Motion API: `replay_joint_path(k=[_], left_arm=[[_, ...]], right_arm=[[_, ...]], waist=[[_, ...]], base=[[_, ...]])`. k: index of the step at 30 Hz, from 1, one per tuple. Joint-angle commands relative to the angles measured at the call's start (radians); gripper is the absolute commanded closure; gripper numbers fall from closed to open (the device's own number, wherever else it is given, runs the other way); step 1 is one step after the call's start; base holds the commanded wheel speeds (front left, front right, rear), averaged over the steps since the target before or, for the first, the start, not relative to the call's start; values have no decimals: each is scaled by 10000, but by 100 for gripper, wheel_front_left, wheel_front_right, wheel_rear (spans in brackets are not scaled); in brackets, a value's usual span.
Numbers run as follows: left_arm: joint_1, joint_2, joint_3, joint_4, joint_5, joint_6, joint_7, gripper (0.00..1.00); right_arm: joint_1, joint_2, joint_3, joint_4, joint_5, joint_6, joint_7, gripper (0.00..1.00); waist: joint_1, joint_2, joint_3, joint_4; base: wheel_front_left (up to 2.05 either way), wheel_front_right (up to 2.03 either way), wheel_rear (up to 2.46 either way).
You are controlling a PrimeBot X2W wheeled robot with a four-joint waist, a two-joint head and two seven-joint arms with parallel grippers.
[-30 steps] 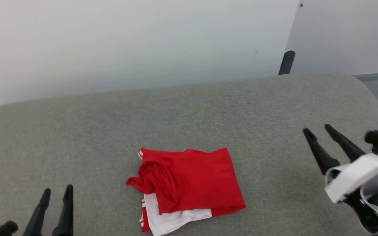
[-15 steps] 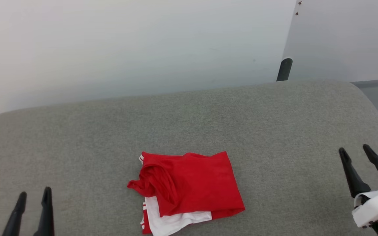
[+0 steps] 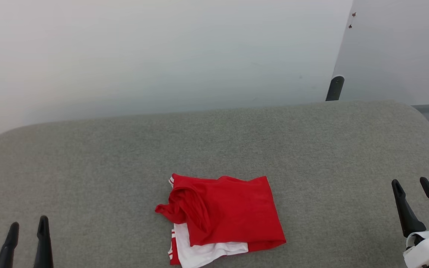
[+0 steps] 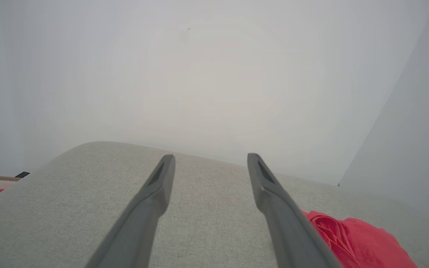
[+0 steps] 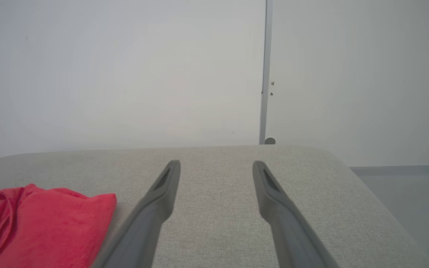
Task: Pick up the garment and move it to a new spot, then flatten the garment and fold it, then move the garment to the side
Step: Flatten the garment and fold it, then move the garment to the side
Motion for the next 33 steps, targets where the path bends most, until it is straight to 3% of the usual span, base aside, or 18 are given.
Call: replay_joint_path(k=[1, 15, 23, 33], left_arm=[[118, -42, 38, -51, 78, -30, 16, 0], [129, -29, 98, -224, 108, -30, 16, 0], [45, 11, 117, -202, 23, -30, 16, 0], [30, 11, -102, -162, -15, -30, 16, 0]], right_arm=[[85, 6, -27, -77, -89, 0, 53, 0], [177, 165, 80, -207, -209, 0, 330, 0], [-158, 434, 402, 162, -24, 0, 914, 0], [-653, 650, 1030, 868, 210, -1, 2547, 0]], waist=[[0, 0, -37, 55], [0, 0, -148, 543], [0, 0, -159, 1580], [0, 0, -8, 2906]], base=[[0, 0, 0], [0, 0, 0], [0, 0, 0], [0, 0, 0]])
